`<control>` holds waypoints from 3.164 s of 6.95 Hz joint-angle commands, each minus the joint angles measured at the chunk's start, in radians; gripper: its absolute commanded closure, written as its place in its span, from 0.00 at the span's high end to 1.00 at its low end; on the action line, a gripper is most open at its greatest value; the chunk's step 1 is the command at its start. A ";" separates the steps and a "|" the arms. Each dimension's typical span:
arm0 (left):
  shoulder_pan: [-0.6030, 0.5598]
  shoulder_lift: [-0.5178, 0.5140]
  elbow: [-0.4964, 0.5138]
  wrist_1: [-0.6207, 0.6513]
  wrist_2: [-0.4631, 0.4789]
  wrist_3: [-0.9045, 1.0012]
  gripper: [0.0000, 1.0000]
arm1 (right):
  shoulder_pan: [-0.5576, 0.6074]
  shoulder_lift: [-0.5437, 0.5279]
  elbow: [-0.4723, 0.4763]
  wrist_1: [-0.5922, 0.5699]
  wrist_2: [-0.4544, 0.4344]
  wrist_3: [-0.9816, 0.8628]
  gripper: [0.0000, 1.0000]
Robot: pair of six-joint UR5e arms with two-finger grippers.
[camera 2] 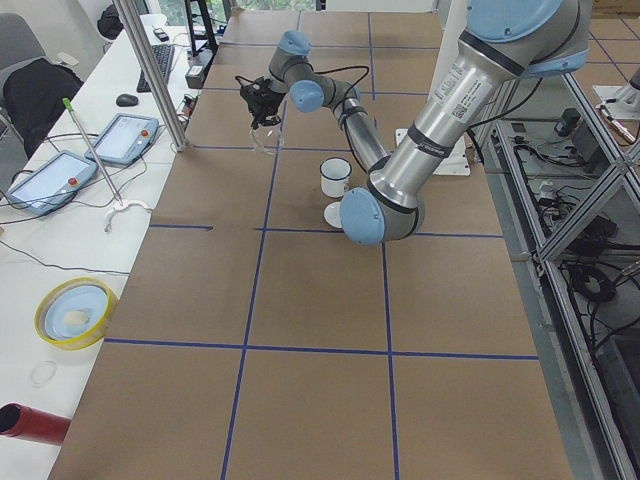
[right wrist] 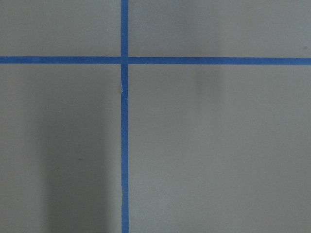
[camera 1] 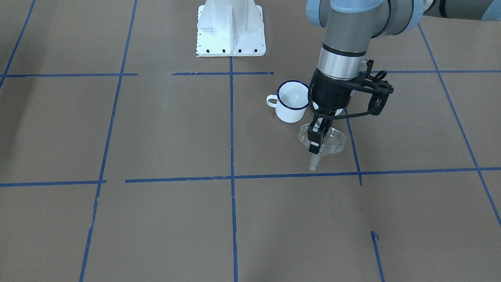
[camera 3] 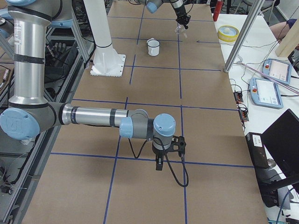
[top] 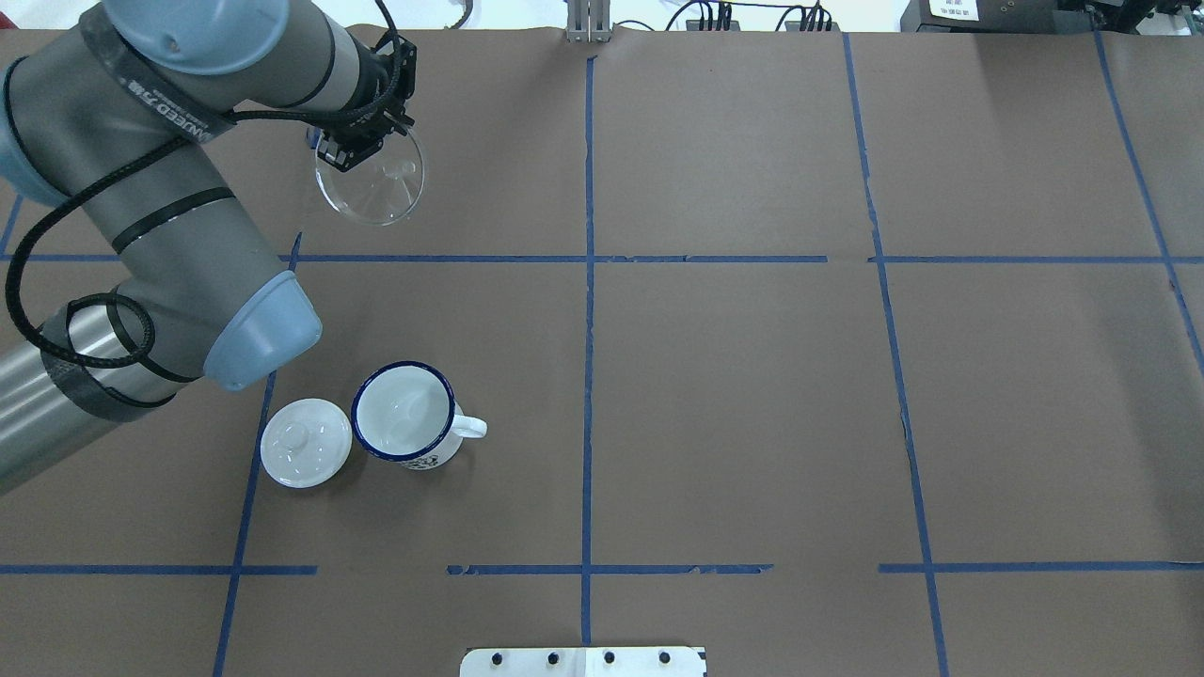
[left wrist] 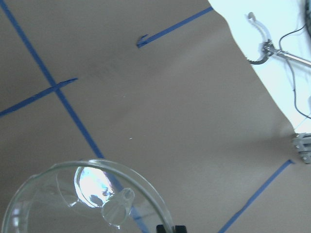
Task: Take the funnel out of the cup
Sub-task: 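Lift the funnel out of the mug with the left gripper, moving away, then lower the funnel onto the table farther from the robot and release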
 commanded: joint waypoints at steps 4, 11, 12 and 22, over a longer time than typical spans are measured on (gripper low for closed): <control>0.011 0.016 0.345 -0.425 0.061 0.097 0.00 | 0.000 0.000 0.000 0.000 0.000 0.000 1.00; 0.053 0.022 0.465 -0.673 0.160 -0.054 0.00 | 0.000 0.000 0.000 0.000 0.000 0.000 1.00; 0.053 0.024 0.488 -0.721 0.162 -0.072 0.00 | 0.000 0.000 0.000 0.000 0.000 0.000 1.00; 0.061 0.067 0.474 -0.756 0.159 -0.098 0.78 | 0.000 0.000 0.000 0.000 0.000 0.000 1.00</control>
